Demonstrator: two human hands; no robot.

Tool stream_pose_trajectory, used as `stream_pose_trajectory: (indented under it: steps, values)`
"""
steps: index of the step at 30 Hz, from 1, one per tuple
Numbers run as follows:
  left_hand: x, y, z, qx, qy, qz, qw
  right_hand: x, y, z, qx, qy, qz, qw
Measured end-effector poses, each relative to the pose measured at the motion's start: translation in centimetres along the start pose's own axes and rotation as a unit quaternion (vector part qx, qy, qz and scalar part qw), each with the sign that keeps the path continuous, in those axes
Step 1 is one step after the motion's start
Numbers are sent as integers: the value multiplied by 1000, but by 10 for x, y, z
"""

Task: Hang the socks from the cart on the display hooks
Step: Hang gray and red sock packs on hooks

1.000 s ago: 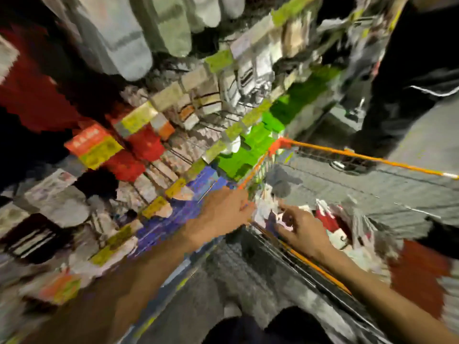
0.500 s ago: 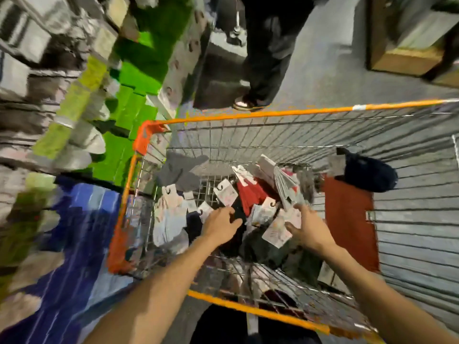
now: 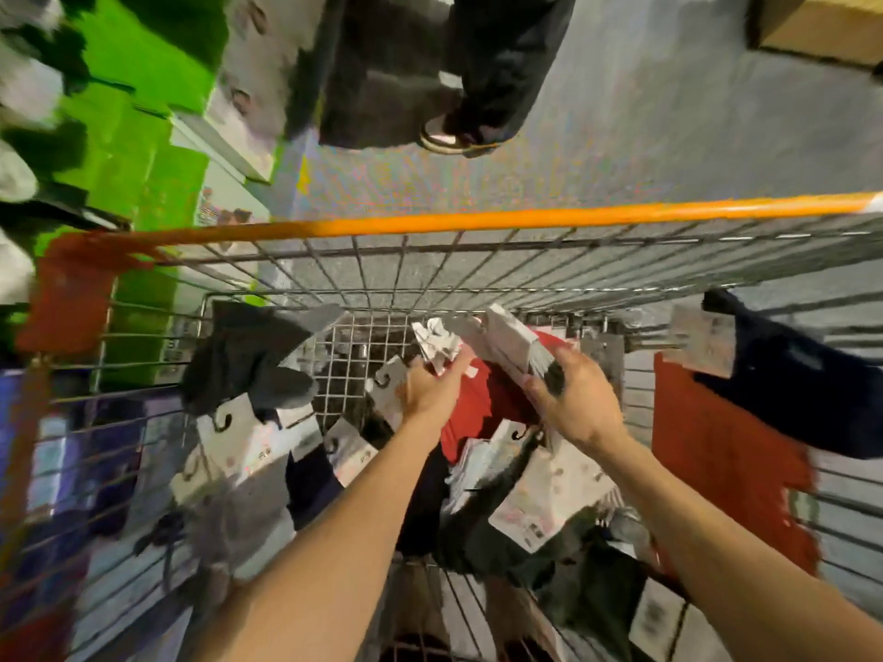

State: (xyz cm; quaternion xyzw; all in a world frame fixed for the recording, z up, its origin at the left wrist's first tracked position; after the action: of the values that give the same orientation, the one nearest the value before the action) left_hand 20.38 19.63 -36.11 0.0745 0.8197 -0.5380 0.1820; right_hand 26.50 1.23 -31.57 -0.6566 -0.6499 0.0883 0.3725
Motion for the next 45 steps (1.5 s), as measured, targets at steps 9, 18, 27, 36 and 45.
stream_pose_trajectory:
  steps: [9,18,27,36,45]
  values:
    - [-11,24,38,-32,-143,-49,988,-6,32,-1,72,127,1,989]
    - [8,7,24,14,-130,26,991,-26,27,-1,127,176,38,976]
    - [25,-40,7,137,-204,-44,968,-8,1,6,316,342,32,884]
    - [6,-65,-11,159,-346,-25,924,37,-19,5,370,386,5,845]
    - [56,0,-59,-41,-107,-112,987,12,-7,7,298,436,73,846]
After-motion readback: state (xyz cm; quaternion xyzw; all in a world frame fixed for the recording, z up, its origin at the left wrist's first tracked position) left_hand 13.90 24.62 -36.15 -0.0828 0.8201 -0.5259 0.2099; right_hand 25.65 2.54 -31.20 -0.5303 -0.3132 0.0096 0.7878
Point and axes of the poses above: each hand's wrist, its own y-axis towards the middle knuckle, its own z-axis out of the palm, x = y × z, the point moved 5 cm from there along y, towards the middle knuckle, and after that the axes turned 2 degrees about -x, right-handed, at the moved point
